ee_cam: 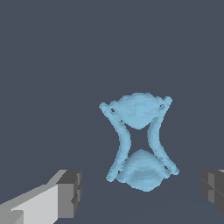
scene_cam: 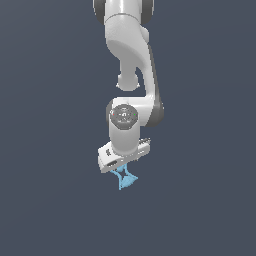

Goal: Pick up the object and move it to a goal position.

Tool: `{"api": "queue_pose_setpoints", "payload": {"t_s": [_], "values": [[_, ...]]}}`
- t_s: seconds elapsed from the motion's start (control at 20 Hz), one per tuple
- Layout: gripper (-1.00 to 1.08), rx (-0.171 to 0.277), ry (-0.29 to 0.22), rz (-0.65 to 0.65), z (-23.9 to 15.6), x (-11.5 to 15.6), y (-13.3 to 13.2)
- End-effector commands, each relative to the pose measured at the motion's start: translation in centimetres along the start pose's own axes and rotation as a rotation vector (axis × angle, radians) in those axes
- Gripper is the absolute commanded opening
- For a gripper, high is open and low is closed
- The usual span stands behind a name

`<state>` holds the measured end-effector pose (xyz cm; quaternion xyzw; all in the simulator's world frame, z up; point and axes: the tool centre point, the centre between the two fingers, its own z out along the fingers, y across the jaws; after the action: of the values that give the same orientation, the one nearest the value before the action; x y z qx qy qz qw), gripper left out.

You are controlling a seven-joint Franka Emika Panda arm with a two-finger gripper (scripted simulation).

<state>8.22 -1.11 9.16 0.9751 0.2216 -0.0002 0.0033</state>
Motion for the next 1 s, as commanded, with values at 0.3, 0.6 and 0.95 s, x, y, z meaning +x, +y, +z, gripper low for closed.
{"api": "queue_pose_setpoints", "payload": {"t_s": [0.3,0.6,0.95], "values": [[1.0,0.005,0.002,-0.088,2.3,1.0,1.5],[1.0,0.006,0.001,-0.093,2.6,1.0,1.6],[1.0,0.006,0.002,-0.095,5.1,1.0,1.6]]}}
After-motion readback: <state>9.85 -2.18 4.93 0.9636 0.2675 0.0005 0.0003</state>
